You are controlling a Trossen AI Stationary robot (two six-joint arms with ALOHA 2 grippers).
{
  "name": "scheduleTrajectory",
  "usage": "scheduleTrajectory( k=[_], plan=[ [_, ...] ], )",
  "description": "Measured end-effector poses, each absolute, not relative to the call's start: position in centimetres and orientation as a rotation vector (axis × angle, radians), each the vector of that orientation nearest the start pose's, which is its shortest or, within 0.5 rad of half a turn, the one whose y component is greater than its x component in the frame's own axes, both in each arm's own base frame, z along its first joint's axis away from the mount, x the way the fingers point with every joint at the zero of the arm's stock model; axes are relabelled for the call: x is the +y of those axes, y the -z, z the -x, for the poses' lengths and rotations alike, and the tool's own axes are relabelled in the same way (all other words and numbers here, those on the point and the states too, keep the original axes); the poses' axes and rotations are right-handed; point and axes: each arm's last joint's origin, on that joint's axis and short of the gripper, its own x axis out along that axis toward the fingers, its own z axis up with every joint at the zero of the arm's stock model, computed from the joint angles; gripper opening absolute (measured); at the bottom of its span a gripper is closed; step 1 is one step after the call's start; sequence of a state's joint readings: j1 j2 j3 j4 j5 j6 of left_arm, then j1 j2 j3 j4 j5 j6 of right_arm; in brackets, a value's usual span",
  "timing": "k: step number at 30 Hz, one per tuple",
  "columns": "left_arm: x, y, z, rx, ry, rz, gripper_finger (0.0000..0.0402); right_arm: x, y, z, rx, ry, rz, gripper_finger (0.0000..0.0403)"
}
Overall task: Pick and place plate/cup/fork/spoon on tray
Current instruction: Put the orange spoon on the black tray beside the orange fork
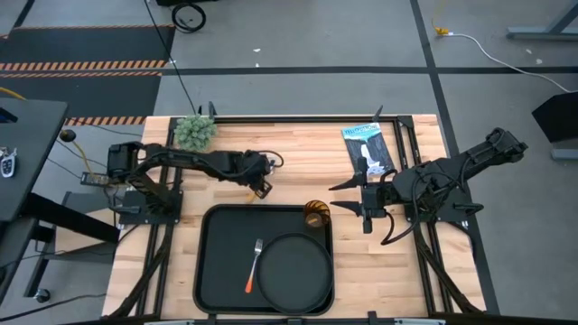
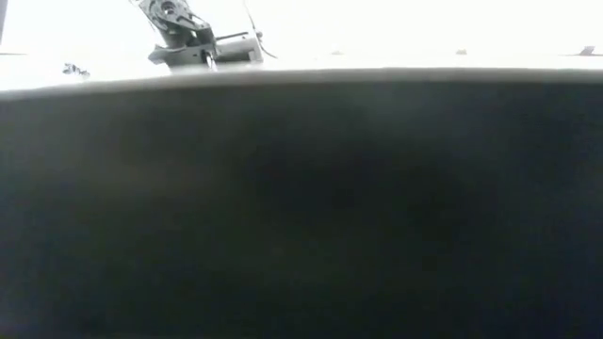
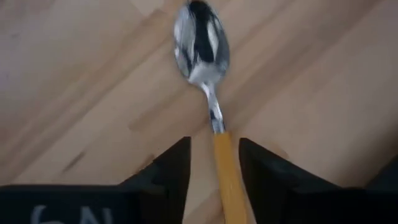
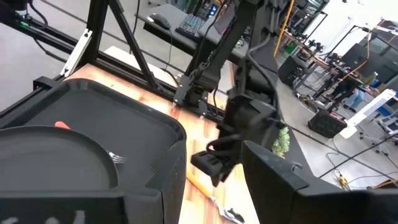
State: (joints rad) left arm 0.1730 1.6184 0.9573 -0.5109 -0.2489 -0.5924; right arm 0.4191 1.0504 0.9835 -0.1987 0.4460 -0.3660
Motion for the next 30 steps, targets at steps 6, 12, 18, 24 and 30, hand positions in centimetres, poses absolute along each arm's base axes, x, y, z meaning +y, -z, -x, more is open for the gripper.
scheduleTrajectory(
  k=[6, 12, 18, 24, 30],
  plan=[
    [6.4, -16.5, -30.2, 1.024, -0.685, 0.431, 0.0163, 8.1, -35.1, -21.3, 0.244, -0.021, 0.475, 0.0162],
    [6.5, -14.1, -31.2, 1.064, -0.677, 0.404, 0.0152, 8.1, -35.1, -21.3, 0.247, -0.022, 0.477, 0.0162],
    [6.5, -13.0, -31.4, 1.096, -0.681, 0.434, 0.0142, 8.1, -35.1, -21.3, 0.248, -0.024, 0.473, 0.0162],
    [6.8, -12.8, -31.3, 1.103, -0.682, 0.485, 0.013, 8.1, -35.1, -21.3, 0.248, -0.023, 0.473, 0.0162],
    [6.9, -12.8, -31.3, 1.1, -0.698, 0.51, 0.006, 8.1, -35.1, -21.3, 0.248, -0.023, 0.473, 0.0162]
  ],
)
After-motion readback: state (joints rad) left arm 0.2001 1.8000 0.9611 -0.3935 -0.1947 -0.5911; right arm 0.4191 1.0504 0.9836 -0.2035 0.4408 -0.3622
